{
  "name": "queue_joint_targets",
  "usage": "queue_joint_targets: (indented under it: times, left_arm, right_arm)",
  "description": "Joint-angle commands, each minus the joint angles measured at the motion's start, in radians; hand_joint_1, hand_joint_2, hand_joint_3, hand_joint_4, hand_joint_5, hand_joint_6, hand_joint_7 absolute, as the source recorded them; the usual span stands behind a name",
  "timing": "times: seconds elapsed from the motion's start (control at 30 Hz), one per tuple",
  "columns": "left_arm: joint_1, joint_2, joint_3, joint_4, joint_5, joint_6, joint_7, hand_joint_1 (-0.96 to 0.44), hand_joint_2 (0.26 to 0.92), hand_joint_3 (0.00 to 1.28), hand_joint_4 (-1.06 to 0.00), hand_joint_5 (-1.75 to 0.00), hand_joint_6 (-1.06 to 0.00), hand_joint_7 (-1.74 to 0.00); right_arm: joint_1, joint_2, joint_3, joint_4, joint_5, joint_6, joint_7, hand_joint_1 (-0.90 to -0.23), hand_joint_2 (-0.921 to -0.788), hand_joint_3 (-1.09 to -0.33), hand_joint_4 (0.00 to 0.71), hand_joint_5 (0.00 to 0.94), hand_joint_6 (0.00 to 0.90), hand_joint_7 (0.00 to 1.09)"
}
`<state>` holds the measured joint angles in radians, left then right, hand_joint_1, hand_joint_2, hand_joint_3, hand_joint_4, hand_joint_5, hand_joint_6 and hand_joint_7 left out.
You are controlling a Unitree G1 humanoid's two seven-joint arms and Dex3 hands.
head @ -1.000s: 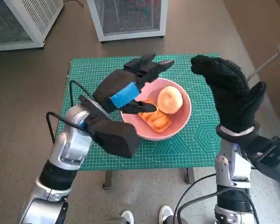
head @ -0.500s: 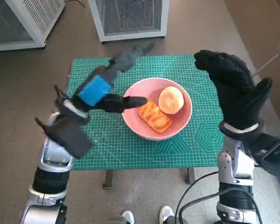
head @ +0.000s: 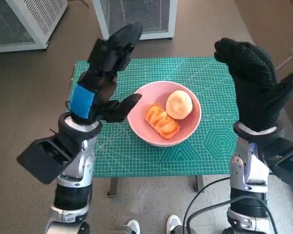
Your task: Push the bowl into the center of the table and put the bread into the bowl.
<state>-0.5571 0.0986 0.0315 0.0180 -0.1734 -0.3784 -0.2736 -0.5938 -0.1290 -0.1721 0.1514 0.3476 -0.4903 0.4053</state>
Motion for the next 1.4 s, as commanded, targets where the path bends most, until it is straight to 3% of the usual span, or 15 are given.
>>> queue_joint_targets:
  times: [0.03, 0.43, 1.03, 1.4]
  left_arm:
    - [0.018, -0.01, 0.004, -0.021, 0.002, -0.05, 0.006, -0.65, 0.921, 0.47, -0.22, -0.04, 0.0, -0.71]
    - [0.018, 0.012, 0.013, 0.006, 0.028, -0.114, 0.003, -0.66, 0.921, 0.49, -0.19, -0.03, 0.0, -0.62]
    - [0.033, 0.013, 0.013, -0.009, 0.058, -0.122, 0.036, -0.65, 0.921, 0.49, -0.18, -0.02, 0.0, -0.6]
    - [0.043, 0.026, 0.021, -0.024, 0.057, -0.106, 0.042, -0.66, 0.921, 0.49, -0.17, -0.01, 0.0, -0.56]
  right_arm:
    - [-0.003, -0.009, 0.004, -0.01, -0.012, 0.015, -0.013, -0.4, -0.921, -0.443, 0.438, 0.05, 0.223, 0.63]
    - [-0.01, -0.035, 0.007, -0.035, -0.007, 0.039, -0.012, -0.393, -0.921, -0.446, 0.434, 0.039, 0.223, 0.62]
    - [-0.011, -0.032, 0.023, -0.06, -0.028, 0.056, -0.023, -0.398, -0.921, -0.451, 0.435, 0.027, 0.206, 0.61]
    - [-0.011, -0.035, 0.034, -0.073, -0.025, 0.082, -0.014, -0.419, -0.921, -0.451, 0.437, 0.022, 0.19, 0.61]
